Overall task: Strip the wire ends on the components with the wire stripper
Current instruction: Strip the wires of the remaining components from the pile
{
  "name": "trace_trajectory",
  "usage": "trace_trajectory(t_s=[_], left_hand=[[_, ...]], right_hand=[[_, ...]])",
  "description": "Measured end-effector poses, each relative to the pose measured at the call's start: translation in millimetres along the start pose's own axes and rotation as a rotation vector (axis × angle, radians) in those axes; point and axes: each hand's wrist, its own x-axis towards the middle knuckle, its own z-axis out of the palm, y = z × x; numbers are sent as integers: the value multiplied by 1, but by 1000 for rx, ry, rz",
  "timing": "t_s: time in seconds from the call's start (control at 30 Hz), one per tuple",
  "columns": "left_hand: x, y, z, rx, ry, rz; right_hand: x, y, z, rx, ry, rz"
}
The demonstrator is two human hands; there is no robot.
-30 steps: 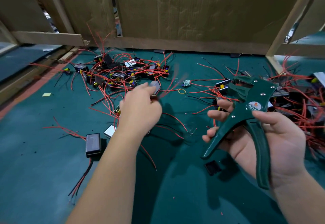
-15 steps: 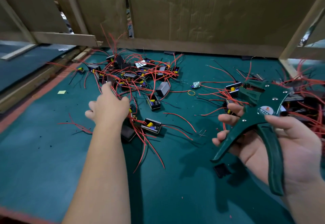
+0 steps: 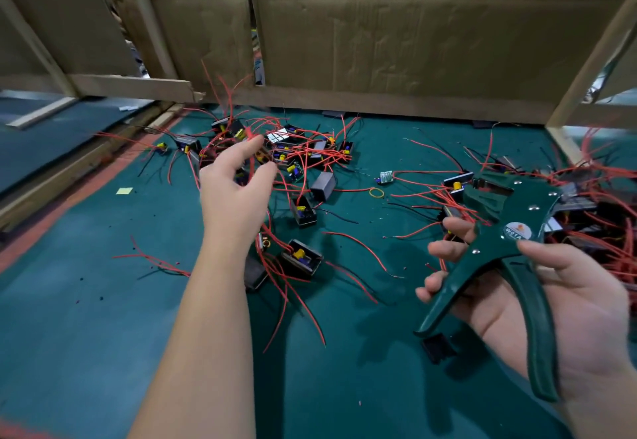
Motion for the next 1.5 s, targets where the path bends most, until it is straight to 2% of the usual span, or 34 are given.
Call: trace_trajectory(t_s=[0.13,0.27,0.57,0.63,0.73,0.77,0.8,0.87,0.97,1.03,1.07,1.1,1.23,1.4,1.5], left_hand=[[-19,23,10,-385,-223,127],[-26,27,20,-504,-337,131],[-22,25,15,-477,-199,169],[-22,24,14,-340,-92,168],[-23,19,14,335,194,80],[-24,18,13,487,235,61],[-26,18,13,537,235,95],[-29,21,18,502,120,285],[-37,21,34,681,-314,476],[-39,13,46,880,-580,387],[-39,9,48,925,-654,307],[-38,6,48,914,-666,257],[-22,1,39,757,-504,204],[-14,4,24,703,-548,164],[-4,12,9,628,-403,200]], right_hand=[[-1,0,0,12,0,-2],[0,-1,2,-5,22,19],[0,-1,2,21,-3,12],[0,-1,2,19,4,17],[0,-1,2,18,2,28],[0,-1,1,17,0,29],[0,-1,1,16,-1,27],[0,-1,1,24,-5,24],[-1,-1,1,38,-10,23],[0,-2,1,36,-7,23],[0,-2,0,39,-4,24],[0,-2,0,45,-1,24],[1,-3,0,63,1,22],[1,-4,0,69,-9,11],[2,-3,-2,71,-10,4]])
